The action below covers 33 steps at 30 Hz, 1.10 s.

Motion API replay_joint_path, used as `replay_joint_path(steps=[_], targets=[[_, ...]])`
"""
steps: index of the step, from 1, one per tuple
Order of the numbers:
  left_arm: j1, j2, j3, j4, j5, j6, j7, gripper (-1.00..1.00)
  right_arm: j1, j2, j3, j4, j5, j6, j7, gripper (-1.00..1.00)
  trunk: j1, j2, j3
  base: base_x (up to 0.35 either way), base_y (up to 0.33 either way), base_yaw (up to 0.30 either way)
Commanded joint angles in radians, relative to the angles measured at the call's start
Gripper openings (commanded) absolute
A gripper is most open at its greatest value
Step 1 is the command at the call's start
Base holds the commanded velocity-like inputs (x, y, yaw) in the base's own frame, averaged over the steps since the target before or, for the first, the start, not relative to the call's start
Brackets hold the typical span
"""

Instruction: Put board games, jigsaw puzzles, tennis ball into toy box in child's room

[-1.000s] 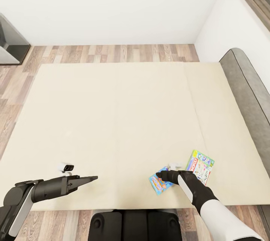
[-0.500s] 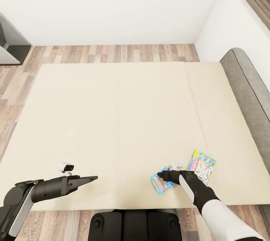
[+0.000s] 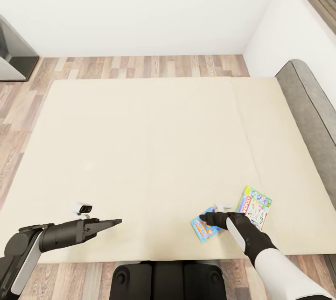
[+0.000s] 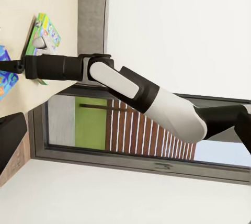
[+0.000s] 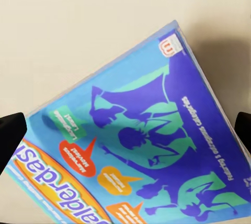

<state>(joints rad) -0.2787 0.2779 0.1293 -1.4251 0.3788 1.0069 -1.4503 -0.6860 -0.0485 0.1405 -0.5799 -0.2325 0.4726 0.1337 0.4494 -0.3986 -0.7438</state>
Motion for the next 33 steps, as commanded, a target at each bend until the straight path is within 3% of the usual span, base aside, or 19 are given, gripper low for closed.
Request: replay_joint_path(steps=[1,33], targets=[[-0.001,0.000,0.000,0.000,0.001,0.010,-0.002,1.00,0.000,0.045,0.007,-0.002,-0.037,0.006,0.003,1.00,0.001,-0.001,-0.001,0.000,0.075,0.000],[-0.001,0.001,0.000,0.000,0.001,0.010,-0.002,1.00,0.000,0.044,0.007,-0.002,-0.037,0.006,0.003,1.00,0.001,-0.001,-0.001,0.000,0.010,0.000]])
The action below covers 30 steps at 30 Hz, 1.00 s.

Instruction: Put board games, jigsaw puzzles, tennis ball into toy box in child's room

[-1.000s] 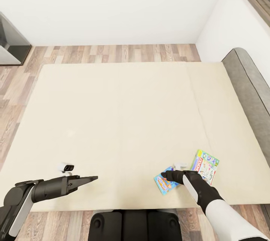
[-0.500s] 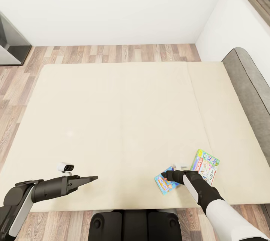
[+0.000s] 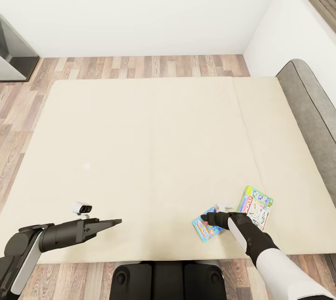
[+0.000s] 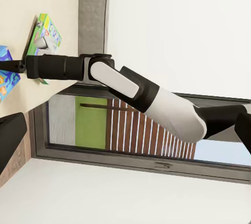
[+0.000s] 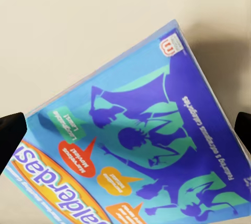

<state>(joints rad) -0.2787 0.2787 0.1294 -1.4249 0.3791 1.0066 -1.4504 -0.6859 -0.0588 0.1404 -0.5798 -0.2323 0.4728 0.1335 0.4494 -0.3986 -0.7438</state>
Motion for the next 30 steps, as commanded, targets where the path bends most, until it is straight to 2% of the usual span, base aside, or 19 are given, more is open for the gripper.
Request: replay_joint_path(steps=[1,30], targets=[[0.000,0.000,0.000,0.000,0.001,0.010,-0.002,1.00,0.000,0.055,0.007,-0.002,-0.038,0.006,0.003,1.00,0.001,-0.001,-0.001,0.000,0.000,0.000],[0.000,-0.001,-0.001,0.000,0.001,0.011,-0.002,1.00,0.000,0.054,0.007,-0.002,-0.038,0.006,0.003,1.00,0.001,-0.001,0.001,0.000,0.000,0.000]])
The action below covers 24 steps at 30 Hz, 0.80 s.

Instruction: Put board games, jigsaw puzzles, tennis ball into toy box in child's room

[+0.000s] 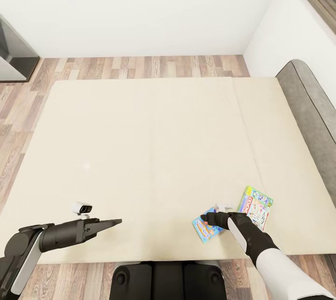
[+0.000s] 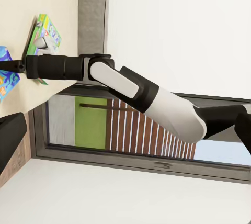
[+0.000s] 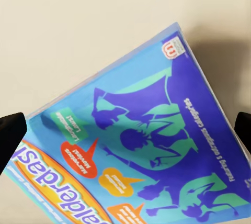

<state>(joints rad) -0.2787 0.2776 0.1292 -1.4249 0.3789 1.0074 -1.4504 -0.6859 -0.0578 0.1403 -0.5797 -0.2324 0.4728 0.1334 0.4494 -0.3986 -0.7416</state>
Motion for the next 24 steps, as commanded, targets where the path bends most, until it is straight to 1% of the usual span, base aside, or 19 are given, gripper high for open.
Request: replay_joint_path(steps=[1,24], targets=[[0.000,0.000,0.000,0.000,0.001,0.010,-0.002,1.00,0.000,0.053,0.007,-0.002,-0.038,0.006,0.003,1.00,0.001,-0.001,-0.001,0.000,0.000,0.000],[0.000,0.000,0.000,0.000,0.001,0.010,-0.002,1.00,0.000,0.052,0.005,-0.002,-0.040,0.009,0.006,1.00,0.001,-0.001,-0.001,0.000,0.000,0.000]])
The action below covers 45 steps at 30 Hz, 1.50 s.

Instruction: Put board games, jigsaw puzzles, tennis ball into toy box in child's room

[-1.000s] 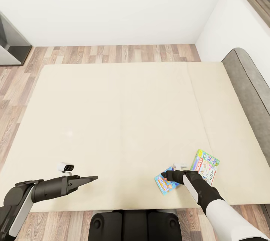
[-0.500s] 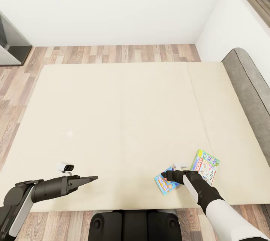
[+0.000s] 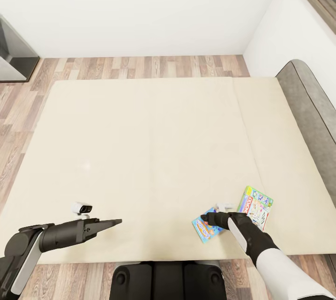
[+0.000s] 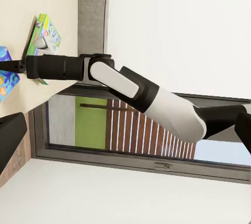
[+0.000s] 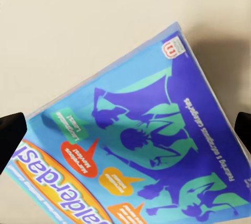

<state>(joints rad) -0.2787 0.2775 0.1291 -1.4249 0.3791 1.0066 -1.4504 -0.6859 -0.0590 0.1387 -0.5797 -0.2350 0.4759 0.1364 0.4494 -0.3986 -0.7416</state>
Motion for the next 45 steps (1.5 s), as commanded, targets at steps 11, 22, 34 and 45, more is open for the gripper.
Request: replay_joint_path(steps=[11,22,34,45], targets=[[0.000,0.000,-0.001,0.000,0.001,0.010,-0.002,1.00,0.000,0.047,0.004,-0.002,-0.046,0.009,0.053,1.00,0.001,-0.001,-0.001,0.000,0.000,0.000],[0.000,0.000,0.000,0.000,0.001,0.010,-0.002,1.00,-0.001,0.044,-0.002,-0.002,-0.048,0.010,0.112,1.00,0.001,-0.001,-0.001,0.000,0.000,0.000],[0.000,0.000,0.000,0.000,0.001,0.010,-0.002,1.00,-0.001,0.043,-0.002,-0.002,-0.050,0.010,0.114,1.00,0.001,-0.001,-0.001,0.000,0.000,0.000],[0.000,-0.003,0.000,0.000,0.001,0.010,-0.002,1.00,0.006,-0.016,0.013,-0.018,-0.030,0.023,0.091,1.00,0.001,-0.001,-0.001,0.000,0.000,0.000]])
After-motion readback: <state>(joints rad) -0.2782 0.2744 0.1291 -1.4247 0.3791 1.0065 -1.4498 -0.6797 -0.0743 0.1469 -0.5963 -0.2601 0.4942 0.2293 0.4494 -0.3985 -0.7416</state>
